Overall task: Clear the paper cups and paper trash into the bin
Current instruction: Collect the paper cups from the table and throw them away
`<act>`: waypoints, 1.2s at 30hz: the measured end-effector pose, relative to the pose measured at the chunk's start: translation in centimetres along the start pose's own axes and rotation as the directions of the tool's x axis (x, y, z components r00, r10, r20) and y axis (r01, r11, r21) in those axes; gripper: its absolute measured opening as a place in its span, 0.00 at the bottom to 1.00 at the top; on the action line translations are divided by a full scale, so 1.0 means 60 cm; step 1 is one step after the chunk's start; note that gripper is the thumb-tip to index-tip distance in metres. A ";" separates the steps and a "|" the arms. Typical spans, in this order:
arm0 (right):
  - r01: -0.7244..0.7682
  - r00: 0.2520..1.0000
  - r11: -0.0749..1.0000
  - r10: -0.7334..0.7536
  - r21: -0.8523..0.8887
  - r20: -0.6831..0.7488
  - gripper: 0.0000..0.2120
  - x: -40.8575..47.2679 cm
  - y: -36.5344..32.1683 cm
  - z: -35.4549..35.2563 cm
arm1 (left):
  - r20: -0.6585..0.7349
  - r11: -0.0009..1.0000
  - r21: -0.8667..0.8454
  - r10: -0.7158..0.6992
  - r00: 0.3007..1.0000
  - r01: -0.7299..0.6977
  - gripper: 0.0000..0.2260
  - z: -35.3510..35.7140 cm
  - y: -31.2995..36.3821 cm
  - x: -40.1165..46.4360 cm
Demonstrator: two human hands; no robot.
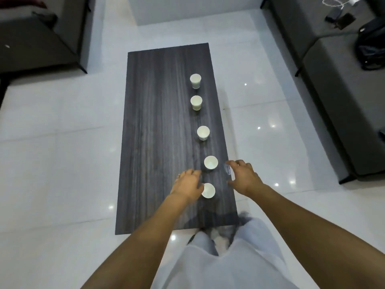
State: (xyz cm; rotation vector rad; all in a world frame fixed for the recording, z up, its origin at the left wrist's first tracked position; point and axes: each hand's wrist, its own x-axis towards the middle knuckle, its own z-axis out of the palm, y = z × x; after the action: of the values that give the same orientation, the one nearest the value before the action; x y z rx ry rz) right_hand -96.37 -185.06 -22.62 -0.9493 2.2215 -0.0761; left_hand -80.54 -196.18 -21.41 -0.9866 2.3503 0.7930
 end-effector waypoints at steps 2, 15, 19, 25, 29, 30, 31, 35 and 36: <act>0.035 0.999 0.999 -0.034 -0.024 0.040 0.31 0.031 0.004 -0.005 | 0.032 0.998 -0.018 -0.052 0.998 0.053 0.22 0.001 -0.008 0.018; 0.454 0.867 0.868 -0.380 -0.198 0.322 0.32 0.281 0.007 0.012 | 0.122 0.861 -0.278 -0.407 0.905 0.425 0.21 0.149 0.043 0.160; 0.539 0.818 0.794 -0.413 -0.282 0.399 0.34 0.341 0.027 0.040 | 0.096 0.828 -0.296 -0.470 0.877 0.476 0.20 0.197 0.056 0.209; 0.666 0.724 0.649 -0.444 -0.367 0.529 0.38 0.430 0.033 0.113 | 0.031 0.763 -0.342 -0.574 0.818 0.548 0.23 0.273 0.043 0.276; 0.734 0.662 0.559 -0.464 -0.386 0.589 0.39 0.461 0.038 0.177 | 0.087 0.739 -0.303 -0.608 0.789 0.602 0.28 0.332 0.044 0.298; 0.749 0.649 0.533 -0.469 -0.393 0.600 0.39 0.463 0.040 0.189 | 0.096 0.738 -0.294 -0.609 0.787 0.607 0.30 0.342 0.045 0.301; 0.759 0.640 0.514 -0.473 -0.400 0.606 0.38 0.464 0.045 0.199 | 0.101 0.739 -0.287 -0.610 0.786 0.610 0.31 0.353 0.045 0.303; 0.764 0.624 0.533 -0.469 -0.363 0.625 0.33 0.461 0.060 0.209 | 0.120 0.721 -0.303 -0.620 0.775 0.623 0.32 0.372 0.042 0.300; 0.762 0.621 0.546 -0.465 -0.348 0.630 0.32 0.457 0.060 0.204 | 0.125 0.709 -0.325 -0.624 0.771 0.626 0.31 0.372 0.042 0.293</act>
State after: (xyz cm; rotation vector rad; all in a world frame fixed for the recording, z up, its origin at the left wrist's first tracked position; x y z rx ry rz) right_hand -103.99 -197.73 -49.01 -1.8856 1.3203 0.5108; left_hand -89.26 -188.41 -47.43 -1.7996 1.6805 0.9250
